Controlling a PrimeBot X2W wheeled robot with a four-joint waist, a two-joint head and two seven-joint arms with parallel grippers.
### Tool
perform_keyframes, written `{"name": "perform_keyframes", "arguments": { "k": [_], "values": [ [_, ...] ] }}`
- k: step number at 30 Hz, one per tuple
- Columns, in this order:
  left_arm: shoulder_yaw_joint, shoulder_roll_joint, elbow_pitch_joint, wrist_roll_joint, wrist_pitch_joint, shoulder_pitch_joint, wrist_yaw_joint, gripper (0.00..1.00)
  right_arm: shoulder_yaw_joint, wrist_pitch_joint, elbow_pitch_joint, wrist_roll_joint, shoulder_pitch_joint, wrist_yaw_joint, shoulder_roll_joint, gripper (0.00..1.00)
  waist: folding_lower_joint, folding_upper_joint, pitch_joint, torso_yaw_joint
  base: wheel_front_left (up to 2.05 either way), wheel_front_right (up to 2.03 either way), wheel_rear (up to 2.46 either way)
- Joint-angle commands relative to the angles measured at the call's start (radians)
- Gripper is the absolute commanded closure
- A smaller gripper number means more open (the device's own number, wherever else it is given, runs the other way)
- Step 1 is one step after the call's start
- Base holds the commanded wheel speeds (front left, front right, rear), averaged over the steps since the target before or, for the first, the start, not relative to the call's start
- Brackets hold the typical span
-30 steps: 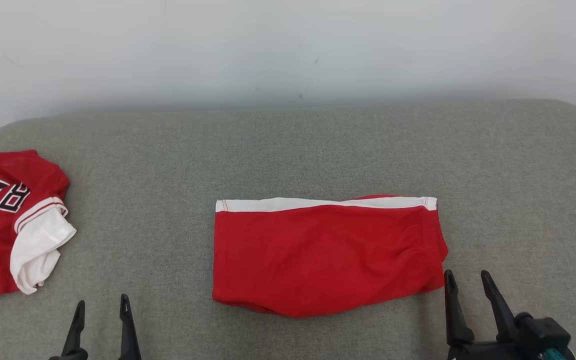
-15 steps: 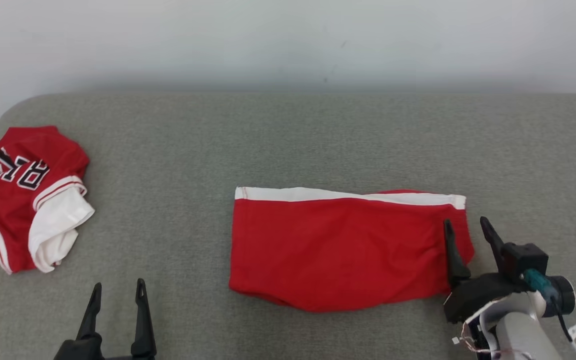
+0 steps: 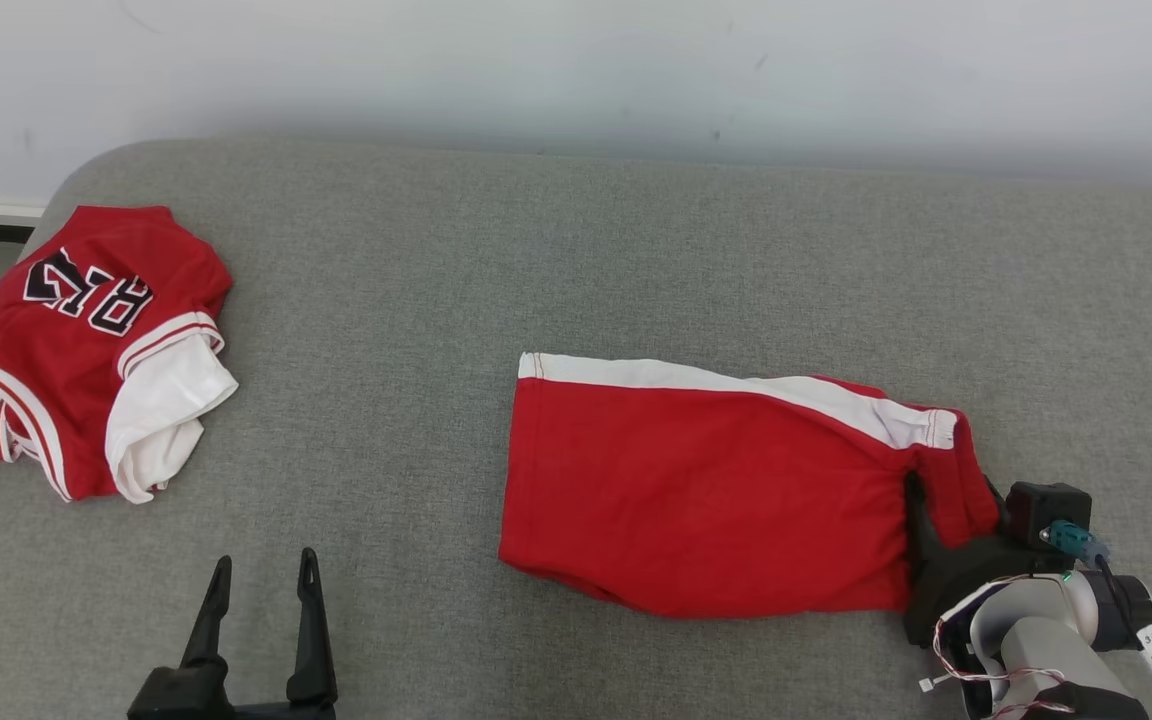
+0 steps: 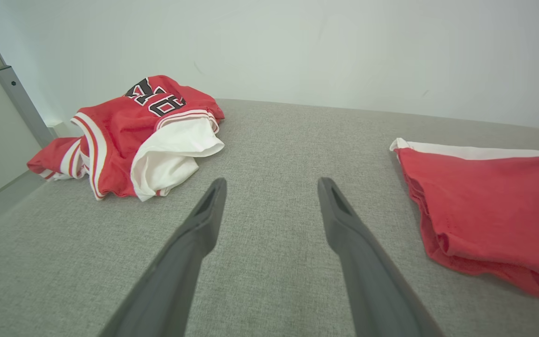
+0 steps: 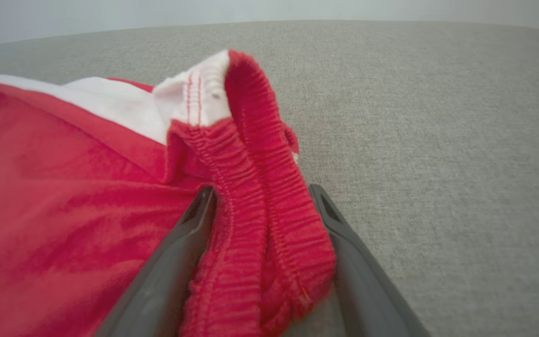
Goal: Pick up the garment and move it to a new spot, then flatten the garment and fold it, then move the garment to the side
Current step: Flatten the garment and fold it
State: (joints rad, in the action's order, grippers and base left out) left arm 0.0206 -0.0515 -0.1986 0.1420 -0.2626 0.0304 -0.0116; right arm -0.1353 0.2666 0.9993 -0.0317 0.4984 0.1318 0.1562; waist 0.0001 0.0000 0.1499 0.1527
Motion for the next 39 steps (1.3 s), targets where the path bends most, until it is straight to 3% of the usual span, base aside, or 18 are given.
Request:
{"name": "perform_keyframes", "arguments": {
  "k": [1,4,5,6,7,12,16,22,26,31,39],
  "values": [
    [0.002,0.002,-0.003,0.002,-0.003,0.013,0.000,0.00,0.006,-0.008,0.049,-0.008,0.001,-0.002,-0.006,0.00,-0.0001,0.0000,-0.001,0.003,0.00,0.00,0.00],
    [0.008,0.002,-0.007,0.000,-0.003,0.015,-0.001,0.00,0.020,-0.011,0.110,-0.036,0.028,-0.002,-0.016,0.00,-0.0001,0.0000,-0.004,0.007,0.00,0.00,0.00],
    [0.010,0.002,-0.009,-0.001,-0.003,0.015,-0.003,0.00,0.029,-0.013,0.129,-0.045,0.034,-0.002,-0.018,0.15,-0.0001,0.0000,-0.005,0.008,0.00,0.00,0.00],
    [0.011,0.002,-0.011,-0.002,-0.003,0.012,-0.004,0.00,0.042,-0.012,0.137,-0.053,0.042,-0.002,-0.019,0.77,-0.0001,0.0000,-0.007,0.009,0.00,0.00,0.00],
    [0.010,0.002,-0.013,-0.002,-0.003,0.010,-0.005,0.00,0.054,-0.011,0.144,-0.061,0.049,-0.002,-0.017,1.00,-0.0001,0.0000,-0.010,0.009,0.00,0.00,0.00],
    [0.006,0.002,-0.019,-0.001,-0.003,-0.015,-0.001,0.00,0.100,-0.008,0.158,-0.107,0.046,-0.003,0.032,1.00,-0.0001,0.0000,-0.033,-0.003,0.00,0.00,0.00],
    [0.007,0.002,-0.025,0.005,-0.003,-0.030,-0.005,0.00,0.126,-0.003,0.145,-0.157,0.036,-0.003,0.132,1.00,-0.0001,0.0000,-0.052,-0.022,0.00,0.00,0.00],
    [0.005,0.002,-0.026,0.007,-0.003,-0.041,-0.006,0.00,0.149,-0.003,0.122,-0.208,0.045,-0.003,0.226,1.00,-0.0001,0.0000,-0.068,-0.048,0.00,0.00,0.00],
    [0.005,0.002,-0.026,-0.002,-0.003,-0.052,-0.005,0.00,0.170,-0.020,0.114,-0.238,0.058,-0.003,0.242,1.00,-0.0001,0.0000,-0.075,-0.063,0.00,0.00,0.00],
    [-0.001,0.002,-0.028,-0.009,-0.003,-0.064,-0.001,0.00,0.258,-0.087,0.046,-0.318,0.061,-0.003,0.205,1.00,-0.0001,0.0000,-0.091,-0.082,0.00,0.00,0.00],
    [-0.011,0.002,-0.033,-0.011,-0.003,-0.069,-0.006,0.00,0.366,-0.320,-0.262,-0.691,0.005,-0.002,0.163,1.00,-0.0001,0.0000,-0.102,-0.091,0.00,0.00,0.00]
  ]
}}
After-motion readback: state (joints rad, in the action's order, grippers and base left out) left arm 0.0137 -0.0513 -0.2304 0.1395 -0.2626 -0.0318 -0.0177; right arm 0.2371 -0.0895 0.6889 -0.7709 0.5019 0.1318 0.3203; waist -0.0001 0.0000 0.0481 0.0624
